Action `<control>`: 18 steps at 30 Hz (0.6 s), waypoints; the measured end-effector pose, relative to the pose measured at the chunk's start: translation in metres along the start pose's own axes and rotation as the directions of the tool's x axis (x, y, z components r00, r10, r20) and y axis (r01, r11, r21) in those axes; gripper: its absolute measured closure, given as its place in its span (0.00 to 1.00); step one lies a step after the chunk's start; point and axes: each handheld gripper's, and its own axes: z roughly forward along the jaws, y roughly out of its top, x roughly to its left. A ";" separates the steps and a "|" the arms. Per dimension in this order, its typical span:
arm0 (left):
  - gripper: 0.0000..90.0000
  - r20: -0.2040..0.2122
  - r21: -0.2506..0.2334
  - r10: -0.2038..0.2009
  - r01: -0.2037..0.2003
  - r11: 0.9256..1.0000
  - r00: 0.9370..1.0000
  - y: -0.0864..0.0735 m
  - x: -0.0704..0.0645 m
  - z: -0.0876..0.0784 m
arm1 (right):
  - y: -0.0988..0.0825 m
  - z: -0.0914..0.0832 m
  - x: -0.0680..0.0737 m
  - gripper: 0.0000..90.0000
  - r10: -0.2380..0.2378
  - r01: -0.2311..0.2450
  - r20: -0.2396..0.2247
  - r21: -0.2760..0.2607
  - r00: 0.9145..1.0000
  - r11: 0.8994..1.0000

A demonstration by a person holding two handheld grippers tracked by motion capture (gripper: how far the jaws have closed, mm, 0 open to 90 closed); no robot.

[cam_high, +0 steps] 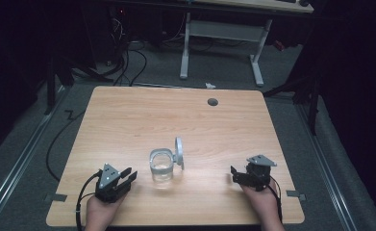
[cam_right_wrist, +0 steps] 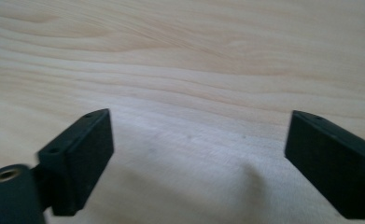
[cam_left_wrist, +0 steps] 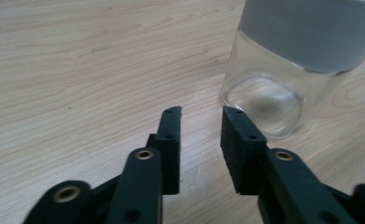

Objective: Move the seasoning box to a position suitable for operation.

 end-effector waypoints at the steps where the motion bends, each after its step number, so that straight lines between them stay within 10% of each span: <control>1: 0.81 0.000 0.000 0.000 0.000 1.000 1.000 0.000 0.000 0.000 | 0.000 0.000 0.000 0.16 0.000 0.000 0.000 0.000 1.000 1.000; 7: 0.90 0.043 -0.001 -0.002 0.002 1.000 0.999 -0.003 -0.011 0.002 | -0.008 -0.020 0.010 0.49 -0.013 0.008 -0.079 -0.068 0.997 0.998; 18: 1.00 0.042 0.001 0.015 -0.015 1.000 0.999 -0.015 -0.023 0.016 | -0.011 -0.023 0.019 0.80 -0.022 0.005 -0.182 -0.097 0.983 0.995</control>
